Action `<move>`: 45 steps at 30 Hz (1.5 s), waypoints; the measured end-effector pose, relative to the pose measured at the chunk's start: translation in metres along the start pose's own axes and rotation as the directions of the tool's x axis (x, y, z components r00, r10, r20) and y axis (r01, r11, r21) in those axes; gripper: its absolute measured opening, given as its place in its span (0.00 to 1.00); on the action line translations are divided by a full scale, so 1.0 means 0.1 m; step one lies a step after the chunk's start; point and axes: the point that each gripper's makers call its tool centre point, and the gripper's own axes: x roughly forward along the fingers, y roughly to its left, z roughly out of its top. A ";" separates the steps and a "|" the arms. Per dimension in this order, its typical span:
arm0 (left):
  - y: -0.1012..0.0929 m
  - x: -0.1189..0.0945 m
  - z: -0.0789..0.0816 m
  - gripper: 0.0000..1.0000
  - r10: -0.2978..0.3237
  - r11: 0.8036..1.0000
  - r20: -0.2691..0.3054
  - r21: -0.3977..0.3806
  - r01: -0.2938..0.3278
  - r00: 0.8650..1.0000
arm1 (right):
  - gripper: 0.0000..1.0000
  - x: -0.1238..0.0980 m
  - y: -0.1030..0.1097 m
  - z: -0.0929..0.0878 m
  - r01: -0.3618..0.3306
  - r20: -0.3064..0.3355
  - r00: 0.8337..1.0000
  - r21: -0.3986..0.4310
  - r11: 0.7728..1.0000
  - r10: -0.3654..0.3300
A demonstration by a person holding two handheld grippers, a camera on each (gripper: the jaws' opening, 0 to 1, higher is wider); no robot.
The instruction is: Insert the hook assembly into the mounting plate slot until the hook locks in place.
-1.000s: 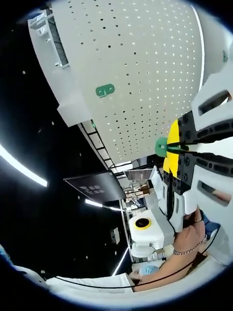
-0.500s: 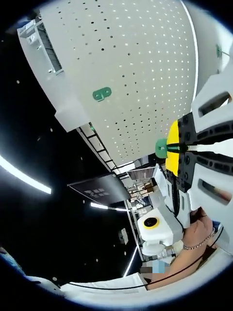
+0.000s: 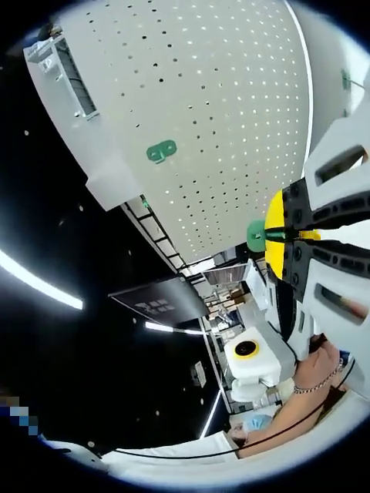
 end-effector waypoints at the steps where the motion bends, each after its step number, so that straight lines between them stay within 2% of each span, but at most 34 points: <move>1: 0.00 0.00 0.00 0.35 0.000 1.000 -0.002 0.000 0.000 1.000 | 0.00 0.00 0.00 0.00 -0.001 -0.001 1.000 -0.001 1.000 0.001; 10: -0.04 0.04 -0.07 0.68 -0.014 1.000 -0.025 -0.003 0.014 1.000 | 0.00 -0.01 0.01 0.00 -0.003 0.000 1.000 0.007 1.000 0.003; 13: -0.05 0.05 -0.08 0.73 -0.017 1.000 -0.029 -0.001 0.017 0.999 | 0.00 -0.02 0.00 0.00 -0.002 0.001 1.000 0.010 1.000 0.002; 19: -0.05 0.05 -0.09 0.72 -0.017 1.000 -0.034 -0.003 0.017 0.999 | 0.00 -0.02 -0.01 0.00 0.005 -0.003 1.000 0.002 1.000 -0.005; 22: -0.05 0.05 -0.11 0.72 -0.015 1.000 -0.045 -0.002 0.015 0.999 | 0.00 -0.03 -0.03 0.06 0.025 -0.009 1.000 -0.039 0.999 -0.026; 36: -0.10 -0.02 -0.38 0.70 -0.041 0.999 -0.112 -0.020 0.039 0.993 | 0.00 -0.18 -0.40 0.34 0.148 0.006 0.989 -0.138 0.979 -0.148; 45: -0.14 -0.15 -0.58 0.71 -0.045 0.998 -0.161 -0.045 0.038 0.986 | 0.00 -0.19 -0.59 0.54 0.202 0.031 0.979 -0.160 0.966 -0.199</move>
